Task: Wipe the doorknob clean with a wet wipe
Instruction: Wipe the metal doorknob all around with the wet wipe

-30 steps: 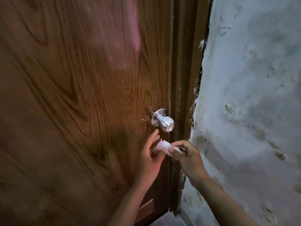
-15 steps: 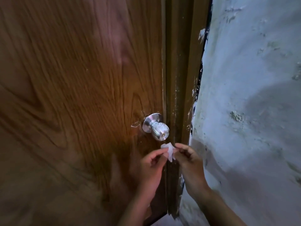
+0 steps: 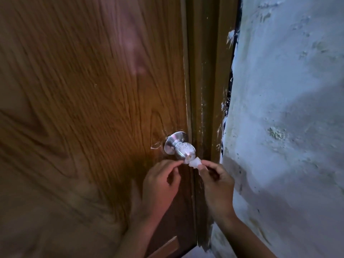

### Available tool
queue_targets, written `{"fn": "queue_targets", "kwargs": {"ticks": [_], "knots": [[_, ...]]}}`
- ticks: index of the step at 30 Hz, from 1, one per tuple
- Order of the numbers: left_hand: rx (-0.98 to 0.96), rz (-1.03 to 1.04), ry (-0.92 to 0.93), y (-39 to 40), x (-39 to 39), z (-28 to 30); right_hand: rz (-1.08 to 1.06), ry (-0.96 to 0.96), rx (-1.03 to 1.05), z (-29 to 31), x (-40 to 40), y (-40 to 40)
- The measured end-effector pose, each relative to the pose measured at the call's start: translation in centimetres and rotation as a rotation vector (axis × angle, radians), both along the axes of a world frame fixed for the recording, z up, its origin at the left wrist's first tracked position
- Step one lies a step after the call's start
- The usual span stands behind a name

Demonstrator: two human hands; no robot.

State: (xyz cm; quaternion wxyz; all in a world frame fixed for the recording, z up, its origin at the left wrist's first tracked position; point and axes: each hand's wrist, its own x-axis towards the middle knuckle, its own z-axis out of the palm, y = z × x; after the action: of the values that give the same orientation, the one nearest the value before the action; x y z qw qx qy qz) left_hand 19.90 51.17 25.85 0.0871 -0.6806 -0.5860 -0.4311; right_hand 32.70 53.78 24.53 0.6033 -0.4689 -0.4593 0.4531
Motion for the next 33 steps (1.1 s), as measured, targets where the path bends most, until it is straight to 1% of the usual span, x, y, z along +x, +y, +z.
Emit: {"fn": "queue_targets", "kwargs": {"ticks": [1, 2, 4, 6, 8, 12, 14, 18, 22, 25, 29, 33], "knots": [[0.103, 0.033, 0.179, 0.4, -0.7, 0.2, -0.007, -0.043, 0.054, 0.0, -0.2, 0.0], [0.174, 0.063, 0.303, 0.8, -1.4, 0.6, -0.017, -0.092, 0.111, 0.0, -0.3, 0.0], [0.242, 0.141, 0.467, 1.7, -2.5, 1.4, -0.033, -0.19, 0.199, -0.1, -0.6, 0.2], [0.214, 0.235, 0.662, 2.4, -3.4, 2.1, -0.056, -0.244, 0.233, -0.3, -0.8, 0.6], [0.151, 0.297, 0.84, 3.1, -4.0, 2.8, -0.073, -0.246, 0.211, -0.3, -1.0, 1.0], [0.109, 0.355, 1.018, 4.5, -4.5, 4.2, -0.117, -0.173, 0.192, -0.3, -1.8, 1.3], [0.139, 0.357, 1.06, 5.0, -4.7, 4.5, -0.141, -0.172, 0.248, -0.2, -2.3, 1.2], [0.194, 0.288, 1.066, 5.7, -5.1, 4.5, -0.115, -0.227, 0.339, -0.1, -2.6, 1.3], [0.245, 0.253, 1.064, 6.0, -5.4, 4.3, -0.07, -0.262, 0.286, -0.7, -1.8, 1.3], [0.267, 0.252, 1.081, 6.1, -5.6, 4.2, -0.096, -0.237, 0.238, -0.5, -1.5, 1.6], [0.285, 0.255, 1.095, 6.3, -5.7, 4.2, -0.123, -0.213, 0.32, 0.1, -2.3, 1.6], [0.3, 0.241, 1.132, 6.5, -5.8, 4.1, -0.049, -0.306, 0.346, -0.6, -2.0, 1.5]]}}
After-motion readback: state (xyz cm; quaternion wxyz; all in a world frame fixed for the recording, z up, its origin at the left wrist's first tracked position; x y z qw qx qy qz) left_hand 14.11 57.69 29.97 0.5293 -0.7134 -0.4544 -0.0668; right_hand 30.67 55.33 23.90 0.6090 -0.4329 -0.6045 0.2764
